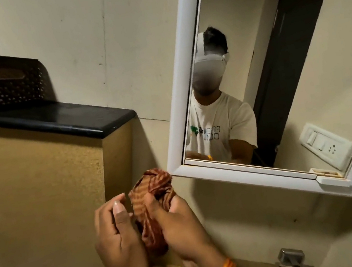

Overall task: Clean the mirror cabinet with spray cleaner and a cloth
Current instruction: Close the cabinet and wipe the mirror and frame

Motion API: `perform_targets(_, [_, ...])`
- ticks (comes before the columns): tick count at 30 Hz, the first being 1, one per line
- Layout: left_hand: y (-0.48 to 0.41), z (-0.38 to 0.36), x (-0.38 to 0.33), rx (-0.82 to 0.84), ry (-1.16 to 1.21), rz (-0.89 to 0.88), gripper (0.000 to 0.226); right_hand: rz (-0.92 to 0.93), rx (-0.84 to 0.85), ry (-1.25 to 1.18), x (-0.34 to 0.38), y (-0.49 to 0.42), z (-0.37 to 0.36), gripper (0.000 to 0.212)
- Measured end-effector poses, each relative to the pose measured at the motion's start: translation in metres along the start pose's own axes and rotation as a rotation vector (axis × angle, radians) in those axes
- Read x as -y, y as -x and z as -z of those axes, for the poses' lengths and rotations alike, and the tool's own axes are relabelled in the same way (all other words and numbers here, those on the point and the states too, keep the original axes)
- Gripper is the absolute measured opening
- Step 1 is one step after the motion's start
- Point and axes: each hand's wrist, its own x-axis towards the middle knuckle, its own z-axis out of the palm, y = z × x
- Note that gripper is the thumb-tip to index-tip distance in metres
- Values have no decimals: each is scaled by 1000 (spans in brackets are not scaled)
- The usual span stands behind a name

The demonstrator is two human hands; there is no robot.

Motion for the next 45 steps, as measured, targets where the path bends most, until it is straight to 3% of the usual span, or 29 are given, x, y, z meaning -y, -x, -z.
perform_targets(3, [0, 6, 3, 12, 20, 21, 46, 234, -6, 326, 49, 11, 18, 48])
perform_targets(6, [3, 4, -1, 5, 25, 40, 43, 579, -130, 951, 103, 5, 41, 65])
perform_targets(8, [4, 1, -4, 15, 32, 30, 38, 768, -168, 1288, 127, -17, 52, 56])
perform_targets(10, [6, -4, -7, 29, 40, 14, 34, 790, -112, 1556, 137, -44, 60, 50])
perform_targets(14, [6, -10, -12, 64, 42, -7, 33, 575, 208, 1985, 132, -72, 54, 43])
perform_targets(18, [4, -10, -14, 93, 60, 20, 31, 458, 486, 2166, 112, -69, 28, 49])
perform_targets(22, [-1, -6, -7, 90, 65, 91, 34, 543, 542, 2255, 106, -66, 26, 45])
perform_targets(25, [0, -9, -4, 84, 57, 101, 44, 524, 585, 2193, 116, -67, 28, 39])
perform_targets(28, [-7, -16, -5, 87, 62, 91, 43, 526, 533, 2123, 145, -81, 42, 31])
perform_targets(32, [-19, -29, -8, 160, 32, 83, 41, 563, 341, 2117, 202, -108, 77, 28])
perform_targets(35, [-26, -39, -14, 209, 18, 24, 41, 459, 199, 2210, 244, -131, 94, 38])
perform_targets(38, [-35, -45, -21, 243, 6, -24, 41, 401, 160, 2249, 259, -141, 98, 43])
perform_targets(40, [-40, -46, -24, 241, 7, -41, 42, 414, 207, 2280, 242, -132, 90, 45])
perform_targets(45, [-49, -46, -27, 162, 34, -17, 40, 541, 508, 2268, 150, -99, 52, 41])
